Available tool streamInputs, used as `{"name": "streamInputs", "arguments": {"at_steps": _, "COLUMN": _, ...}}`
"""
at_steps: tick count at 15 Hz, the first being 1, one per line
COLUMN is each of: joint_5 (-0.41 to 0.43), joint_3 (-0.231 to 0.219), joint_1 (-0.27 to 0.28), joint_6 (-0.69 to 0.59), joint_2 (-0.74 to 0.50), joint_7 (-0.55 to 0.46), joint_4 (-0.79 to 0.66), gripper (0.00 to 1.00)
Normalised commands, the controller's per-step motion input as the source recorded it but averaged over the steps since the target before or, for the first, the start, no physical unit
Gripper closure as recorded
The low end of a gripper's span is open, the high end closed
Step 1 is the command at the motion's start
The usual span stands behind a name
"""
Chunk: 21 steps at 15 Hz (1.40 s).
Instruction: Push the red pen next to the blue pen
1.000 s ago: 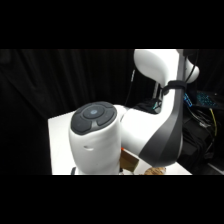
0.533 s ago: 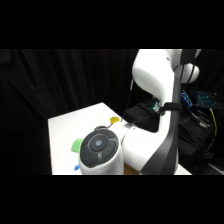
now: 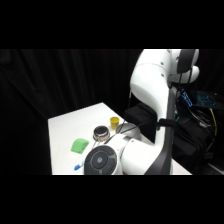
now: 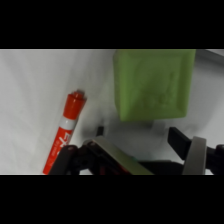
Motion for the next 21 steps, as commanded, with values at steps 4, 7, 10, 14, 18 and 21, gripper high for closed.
{"name": "streamInputs", "arguments": {"at_steps": 4, "joint_5": 0.085, "joint_3": -0.086, "joint_1": -0.126, "joint_6": 0.07, "joint_2": 0.04, "joint_7": -0.18, "joint_4": 0.14, "gripper": 0.00}}
{"name": "streamInputs", "arguments": {"at_steps": 7, "joint_5": 0.065, "joint_3": -0.097, "joint_1": -0.174, "joint_6": 0.11, "joint_2": -0.02, "joint_7": -0.18, "joint_4": 0.01, "gripper": 0.00}}
{"name": "streamInputs", "arguments": {"at_steps": 10, "joint_5": 0.071, "joint_3": -0.060, "joint_1": -0.148, "joint_6": 0.13, "joint_2": -0.03, "joint_7": -0.16, "joint_4": -0.03, "gripper": 0.00}}
{"name": "streamInputs", "arguments": {"at_steps": 14, "joint_5": 0.079, "joint_3": -0.016, "joint_1": -0.091, "joint_6": 0.06, "joint_2": -0.15, "joint_7": -0.16, "joint_4": -0.10, "gripper": 0.00}}
{"name": "streamInputs", "arguments": {"at_steps": 18, "joint_5": 0.085, "joint_3": -0.052, "joint_1": -0.106, "joint_6": -0.13, "joint_2": -0.61, "joint_7": -0.11, "joint_4": -0.40, "gripper": 0.00}}
{"name": "streamInputs", "arguments": {"at_steps": 21, "joint_5": 0.134, "joint_3": -0.070, "joint_1": -0.133, "joint_6": -0.33, "joint_2": -0.70, "joint_7": -0.03, "joint_4": -0.39, "gripper": 0.00}}
